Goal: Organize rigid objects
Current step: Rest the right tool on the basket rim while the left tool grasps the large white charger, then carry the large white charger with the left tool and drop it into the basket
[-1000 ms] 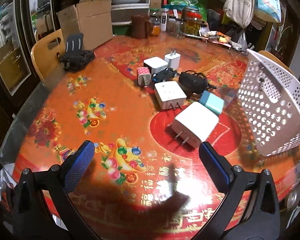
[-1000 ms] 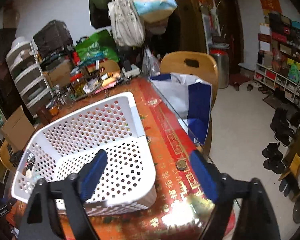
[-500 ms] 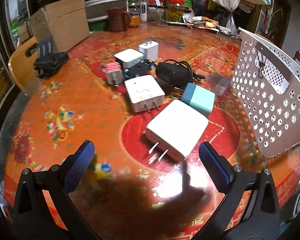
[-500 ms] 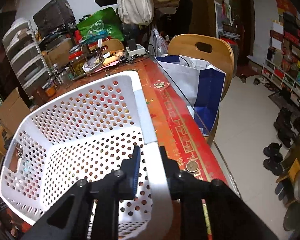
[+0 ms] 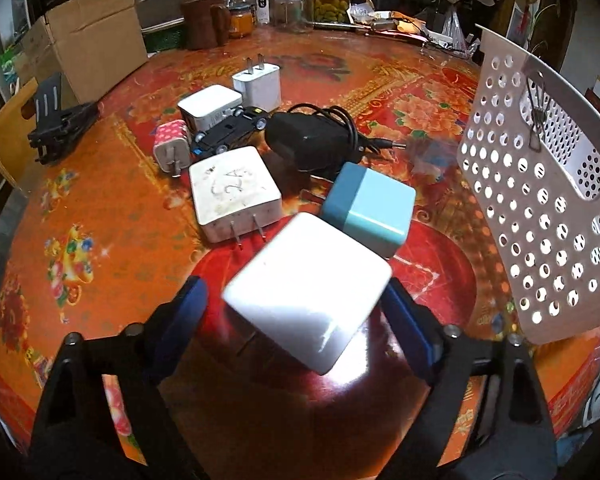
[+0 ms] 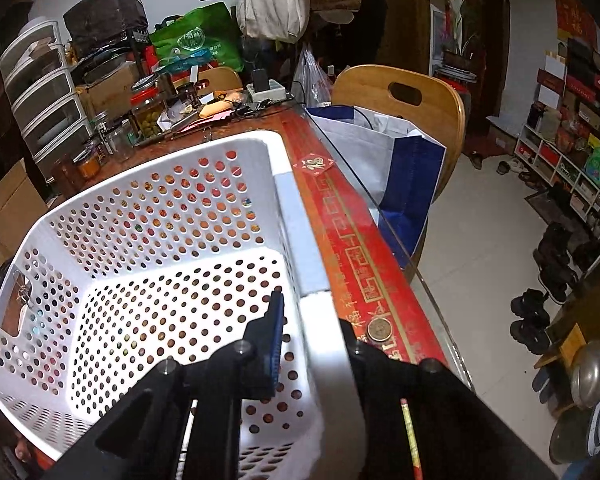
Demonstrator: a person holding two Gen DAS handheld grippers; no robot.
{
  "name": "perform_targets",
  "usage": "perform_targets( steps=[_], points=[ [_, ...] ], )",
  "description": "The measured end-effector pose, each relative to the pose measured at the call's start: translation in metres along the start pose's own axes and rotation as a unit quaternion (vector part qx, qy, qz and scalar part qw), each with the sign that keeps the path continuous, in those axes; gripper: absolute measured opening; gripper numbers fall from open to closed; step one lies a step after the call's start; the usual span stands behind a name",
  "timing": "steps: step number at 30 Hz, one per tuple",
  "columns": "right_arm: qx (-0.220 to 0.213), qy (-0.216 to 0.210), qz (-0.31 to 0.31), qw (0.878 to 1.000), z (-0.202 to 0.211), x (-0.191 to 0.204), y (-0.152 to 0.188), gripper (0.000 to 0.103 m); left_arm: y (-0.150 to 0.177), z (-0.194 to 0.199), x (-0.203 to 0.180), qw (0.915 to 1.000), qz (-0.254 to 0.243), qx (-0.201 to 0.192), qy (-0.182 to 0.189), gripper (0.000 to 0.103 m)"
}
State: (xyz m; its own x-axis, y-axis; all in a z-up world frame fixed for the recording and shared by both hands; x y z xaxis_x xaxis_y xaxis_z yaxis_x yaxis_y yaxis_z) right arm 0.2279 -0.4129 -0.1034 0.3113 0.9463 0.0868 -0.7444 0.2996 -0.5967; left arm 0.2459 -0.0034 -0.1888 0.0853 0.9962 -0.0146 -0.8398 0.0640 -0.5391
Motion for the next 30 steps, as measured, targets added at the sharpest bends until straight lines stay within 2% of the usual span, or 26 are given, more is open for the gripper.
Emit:
perform_targets(
  steps=[2,9,16,23,30],
  points=[
    [0.002,-0.001,0.001,1.000,0.000,0.000,0.000,0.013,-0.001,0.002,-0.004,0.9999,-0.011,-0.006,-0.002,0.072],
    [0.006,-0.003,0.000,1.000,0.001,0.000,0.001,0.013,0.000,0.009,-0.012,0.9973,-0.043,-0.037,-0.047,0.071],
    [0.008,-0.005,0.000,1.000,0.001,0.000,0.000,0.013,-0.004,0.032,0.008,0.9948,-0.031,-0.066,-0.071,0.071],
    [0.007,-0.010,-0.001,1.000,0.001,0.001,0.000,0.013,-0.027,0.064,0.031,0.9880,-0.022,-0.098,-0.117,0.071],
    [0.007,-0.008,0.002,1.000,0.001,0.001,0.000,0.013,-0.056,0.084,0.026,0.9847,-0.028,-0.116,-0.127,0.072]
  ],
)
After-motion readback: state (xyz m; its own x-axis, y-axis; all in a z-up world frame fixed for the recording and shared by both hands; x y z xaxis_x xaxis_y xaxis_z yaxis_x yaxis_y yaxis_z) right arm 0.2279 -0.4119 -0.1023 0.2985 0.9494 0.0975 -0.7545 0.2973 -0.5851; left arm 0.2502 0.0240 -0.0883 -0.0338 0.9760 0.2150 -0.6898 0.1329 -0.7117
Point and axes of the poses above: each gripper's, at about its wrist camera, not at the fingertips, and z roughly against the way its jaws point, x to its left, y to its underside, the point moved 8 cm from there along -z, roughly the way its jaws point, and after that the axes turned 2 degrees about x, right-handed, at the moved point
